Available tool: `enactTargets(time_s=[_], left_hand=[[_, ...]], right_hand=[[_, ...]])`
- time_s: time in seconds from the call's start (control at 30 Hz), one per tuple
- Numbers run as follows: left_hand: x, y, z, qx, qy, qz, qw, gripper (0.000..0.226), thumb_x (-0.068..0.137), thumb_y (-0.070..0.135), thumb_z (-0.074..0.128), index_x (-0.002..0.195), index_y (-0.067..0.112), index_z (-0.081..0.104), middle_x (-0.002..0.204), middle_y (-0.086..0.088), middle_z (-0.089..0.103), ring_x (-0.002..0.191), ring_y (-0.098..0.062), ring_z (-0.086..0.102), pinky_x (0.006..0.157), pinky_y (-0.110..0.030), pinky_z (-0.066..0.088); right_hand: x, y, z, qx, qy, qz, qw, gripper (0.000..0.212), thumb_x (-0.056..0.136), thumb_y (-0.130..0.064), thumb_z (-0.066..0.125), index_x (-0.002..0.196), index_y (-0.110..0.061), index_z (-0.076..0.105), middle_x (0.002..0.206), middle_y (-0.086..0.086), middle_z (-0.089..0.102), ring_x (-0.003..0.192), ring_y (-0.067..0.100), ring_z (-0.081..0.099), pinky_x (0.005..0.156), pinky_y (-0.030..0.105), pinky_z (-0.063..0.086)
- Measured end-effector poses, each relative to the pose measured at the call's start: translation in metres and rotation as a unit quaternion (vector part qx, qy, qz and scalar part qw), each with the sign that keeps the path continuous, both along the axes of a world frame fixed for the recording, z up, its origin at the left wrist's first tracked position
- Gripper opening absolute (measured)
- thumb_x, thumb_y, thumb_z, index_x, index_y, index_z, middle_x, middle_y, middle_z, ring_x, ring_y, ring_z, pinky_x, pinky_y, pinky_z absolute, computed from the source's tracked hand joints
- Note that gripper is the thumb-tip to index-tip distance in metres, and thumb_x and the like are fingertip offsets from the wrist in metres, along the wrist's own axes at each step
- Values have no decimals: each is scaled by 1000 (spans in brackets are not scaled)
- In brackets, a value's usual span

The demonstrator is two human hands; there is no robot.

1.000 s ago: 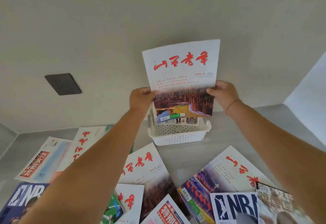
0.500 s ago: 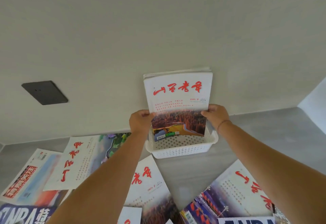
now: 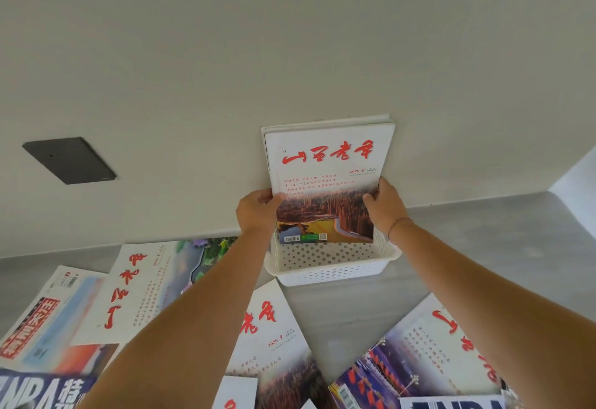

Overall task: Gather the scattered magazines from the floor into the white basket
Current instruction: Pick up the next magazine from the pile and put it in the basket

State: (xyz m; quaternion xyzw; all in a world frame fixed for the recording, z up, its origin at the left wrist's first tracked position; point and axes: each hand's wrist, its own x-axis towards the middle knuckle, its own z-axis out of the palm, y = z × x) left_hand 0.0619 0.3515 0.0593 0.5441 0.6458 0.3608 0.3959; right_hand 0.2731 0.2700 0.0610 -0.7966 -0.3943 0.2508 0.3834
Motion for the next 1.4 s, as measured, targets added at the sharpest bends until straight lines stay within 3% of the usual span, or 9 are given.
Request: enactTargets(time_s=[0.13,0.33,0.43,0.53,0.63,0.73,0.9,1.07,1.4], left_hand=[[-3,1,0,-14,3,-11,1000,31,76,34,73,102,17,71,102,-2,73,81,-15,63,76,-26,49],[-29,-14,-3,-23,-19,0,1000,33,78,30,73,106,13,68,106,-3,70,94,-21,64,91,-34,50],[-55,-30,-2,-8,-17,23,1000,28,78,31,73,100,14,70,95,1,69,84,-15,61,80,-25,50],[-91,-60,-10,-1,-10,50,999,19,79,25,72,94,13,72,87,-1,70,80,-15,64,67,-17,47],[-135,-99,-25,-23,22,60,998,14,81,23,70,91,14,73,88,-3,72,80,-17,64,70,-22,47],[-183,-146,-43,-63,65,54,994,19,82,27,68,97,16,71,93,-1,71,82,-14,63,68,-24,43],[-257,-224,-67,-87,160,31,983,27,85,29,64,112,25,66,101,4,69,66,-8,60,52,-17,43],[-322,-271,-73,-88,206,95,970,37,81,27,69,116,16,63,117,-4,63,103,-21,60,87,-35,50],[-428,-281,-68,-123,236,182,947,49,82,41,65,124,16,57,125,-13,60,110,-30,57,92,-43,48]], right_hand=[[2,-3,4,-9,9,4,1000,26,89,-16,52,113,-6,49,116,16,56,103,32,57,93,42,49],[-8,-21,6,17,4,-37,999,59,88,-25,57,139,-8,32,141,14,40,127,31,45,104,43,41],[-20,-40,9,60,-20,-53,997,52,87,-21,58,134,-8,40,135,13,43,120,29,49,102,42,43],[-46,-68,8,99,-57,-56,992,38,86,-15,56,123,-8,49,126,13,48,111,25,52,89,30,43],[-84,-101,-1,116,-47,-23,992,28,86,-10,56,114,-8,53,118,9,49,104,20,53,84,25,43],[-134,-136,-20,51,-6,45,998,25,87,-10,56,111,-10,52,107,3,49,99,18,52,84,28,47],[-215,-184,-50,-46,83,148,984,25,87,-11,58,111,-8,52,108,5,54,96,17,56,83,23,46],[-280,-201,-55,-68,132,213,966,22,87,-15,59,108,-13,52,106,1,56,97,14,56,77,16,43],[-396,-183,-47,-125,241,329,904,47,87,-20,61,130,-8,45,129,7,54,112,14,54,91,21,42]])
